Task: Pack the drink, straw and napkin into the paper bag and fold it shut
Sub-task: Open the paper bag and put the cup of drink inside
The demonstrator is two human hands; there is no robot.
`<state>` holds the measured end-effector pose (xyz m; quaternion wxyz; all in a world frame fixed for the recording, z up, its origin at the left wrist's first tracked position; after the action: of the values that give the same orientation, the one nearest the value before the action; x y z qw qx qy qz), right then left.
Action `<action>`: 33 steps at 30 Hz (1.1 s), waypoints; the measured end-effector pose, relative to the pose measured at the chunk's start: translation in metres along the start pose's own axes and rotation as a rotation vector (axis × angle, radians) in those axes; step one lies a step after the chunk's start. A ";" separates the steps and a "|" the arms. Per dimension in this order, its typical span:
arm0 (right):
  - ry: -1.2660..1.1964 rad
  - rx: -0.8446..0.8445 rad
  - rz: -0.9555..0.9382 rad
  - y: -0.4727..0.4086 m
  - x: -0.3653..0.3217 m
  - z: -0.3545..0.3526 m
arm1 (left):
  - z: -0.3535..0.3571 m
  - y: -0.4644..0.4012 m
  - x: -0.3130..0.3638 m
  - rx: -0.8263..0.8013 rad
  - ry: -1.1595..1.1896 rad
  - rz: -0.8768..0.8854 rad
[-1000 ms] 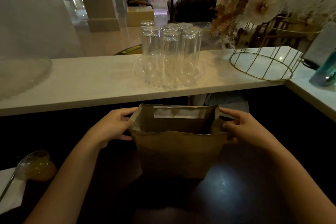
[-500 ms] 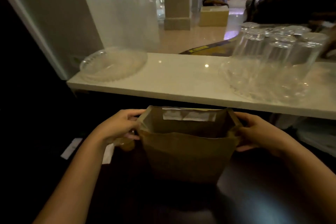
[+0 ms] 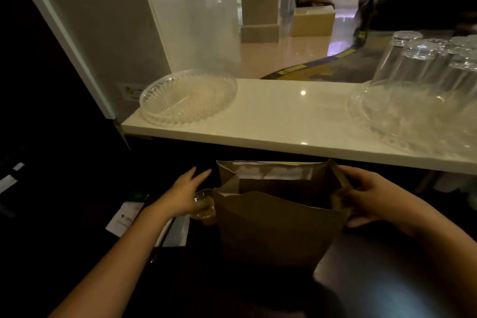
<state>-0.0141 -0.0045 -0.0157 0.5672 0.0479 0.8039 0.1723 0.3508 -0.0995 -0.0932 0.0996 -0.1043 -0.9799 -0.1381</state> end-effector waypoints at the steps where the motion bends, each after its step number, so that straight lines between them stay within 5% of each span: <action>1: -0.002 0.000 0.006 0.000 0.000 0.000 | 0.011 -0.007 -0.004 -0.087 -0.088 0.036; 4: -0.001 0.002 0.017 0.000 0.001 -0.001 | 0.031 -0.022 -0.010 -0.228 -0.151 0.079; 10: 0.010 0.009 0.024 0.004 0.000 -0.001 | 0.042 -0.028 -0.017 -0.210 -0.147 0.136; 17: 0.005 0.022 0.008 0.007 -0.002 -0.001 | 0.018 -0.017 -0.008 -0.047 -0.052 0.088; 25: 0.017 0.030 0.006 0.011 -0.007 0.000 | -0.151 0.038 0.031 0.350 0.135 0.157; 30: 0.019 0.020 0.000 0.014 -0.008 0.000 | -0.188 0.080 0.108 0.176 0.399 0.292; 33: 0.021 0.026 -0.015 0.017 -0.008 0.001 | -0.165 0.076 0.154 0.062 0.291 0.355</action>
<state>-0.0120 0.0090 -0.0029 0.5593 0.0473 0.8124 0.1582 0.2478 -0.0489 0.1157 0.2656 -0.2510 -0.9253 -0.1018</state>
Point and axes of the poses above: each hand's wrist, its own y-axis away from the middle knuckle, its own z-axis out of the palm, x = y × z, the point moved 1 cm from there along -y, towards the middle knuckle, and after that the axes turned 6 degrees about -y, right-handed, at the moved point
